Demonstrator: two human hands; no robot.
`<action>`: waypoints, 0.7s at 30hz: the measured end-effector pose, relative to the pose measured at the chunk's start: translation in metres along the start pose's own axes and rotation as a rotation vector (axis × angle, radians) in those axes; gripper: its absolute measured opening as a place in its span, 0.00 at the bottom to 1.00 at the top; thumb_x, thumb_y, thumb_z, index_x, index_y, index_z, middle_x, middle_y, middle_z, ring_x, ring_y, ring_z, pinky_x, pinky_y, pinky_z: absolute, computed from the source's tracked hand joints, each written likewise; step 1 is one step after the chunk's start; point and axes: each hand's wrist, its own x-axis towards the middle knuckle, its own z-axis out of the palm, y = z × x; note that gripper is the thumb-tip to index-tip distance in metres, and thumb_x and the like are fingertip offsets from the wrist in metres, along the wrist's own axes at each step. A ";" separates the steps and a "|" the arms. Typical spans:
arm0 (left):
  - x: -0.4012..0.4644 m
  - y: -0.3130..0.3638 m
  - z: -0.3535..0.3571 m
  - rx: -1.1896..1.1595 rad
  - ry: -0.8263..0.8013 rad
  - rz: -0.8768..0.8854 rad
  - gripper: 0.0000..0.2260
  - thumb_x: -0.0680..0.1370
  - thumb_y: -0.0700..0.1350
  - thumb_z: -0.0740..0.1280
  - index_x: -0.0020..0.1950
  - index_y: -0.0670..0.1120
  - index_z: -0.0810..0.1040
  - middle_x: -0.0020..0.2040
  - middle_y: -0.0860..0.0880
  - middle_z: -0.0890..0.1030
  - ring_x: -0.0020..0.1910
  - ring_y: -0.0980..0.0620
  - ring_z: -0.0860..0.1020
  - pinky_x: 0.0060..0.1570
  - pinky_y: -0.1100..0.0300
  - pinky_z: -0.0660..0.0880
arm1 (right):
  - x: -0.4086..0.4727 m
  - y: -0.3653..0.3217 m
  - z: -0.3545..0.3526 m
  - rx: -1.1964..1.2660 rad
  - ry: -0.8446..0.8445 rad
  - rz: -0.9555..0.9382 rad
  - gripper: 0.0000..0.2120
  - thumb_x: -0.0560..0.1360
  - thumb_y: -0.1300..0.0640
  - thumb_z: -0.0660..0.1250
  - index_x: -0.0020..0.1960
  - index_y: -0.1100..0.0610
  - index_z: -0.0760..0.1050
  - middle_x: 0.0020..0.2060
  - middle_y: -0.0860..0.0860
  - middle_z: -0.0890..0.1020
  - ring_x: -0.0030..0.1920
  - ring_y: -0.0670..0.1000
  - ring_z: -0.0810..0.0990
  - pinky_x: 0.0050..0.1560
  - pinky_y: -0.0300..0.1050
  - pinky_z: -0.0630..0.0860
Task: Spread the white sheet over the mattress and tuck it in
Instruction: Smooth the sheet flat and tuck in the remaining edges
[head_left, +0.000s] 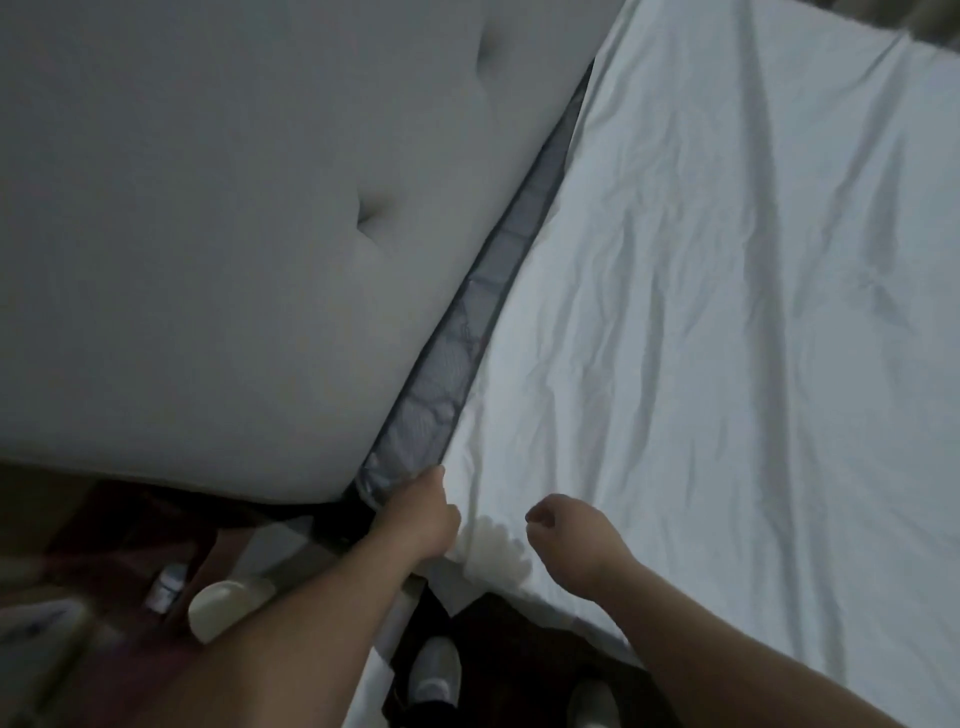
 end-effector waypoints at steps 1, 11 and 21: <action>0.010 -0.003 0.006 -0.034 0.013 -0.021 0.21 0.80 0.49 0.64 0.72 0.45 0.69 0.71 0.43 0.73 0.69 0.43 0.72 0.64 0.56 0.70 | 0.004 0.002 0.009 0.009 -0.009 0.000 0.12 0.76 0.56 0.59 0.34 0.48 0.70 0.26 0.42 0.73 0.30 0.44 0.69 0.33 0.40 0.65; 0.056 -0.020 0.020 -0.299 -0.060 -0.097 0.19 0.76 0.53 0.71 0.64 0.47 0.77 0.60 0.48 0.82 0.56 0.46 0.81 0.57 0.51 0.79 | 0.038 0.005 0.053 0.086 -0.019 0.030 0.12 0.81 0.52 0.62 0.61 0.51 0.80 0.52 0.45 0.83 0.51 0.47 0.80 0.51 0.40 0.73; 0.031 -0.023 -0.001 -0.990 -0.398 -0.109 0.10 0.78 0.38 0.68 0.60 0.43 0.80 0.53 0.42 0.86 0.53 0.41 0.84 0.55 0.44 0.80 | 0.038 -0.027 0.076 0.181 0.053 -0.032 0.16 0.81 0.40 0.59 0.48 0.52 0.75 0.43 0.46 0.81 0.46 0.50 0.79 0.45 0.46 0.71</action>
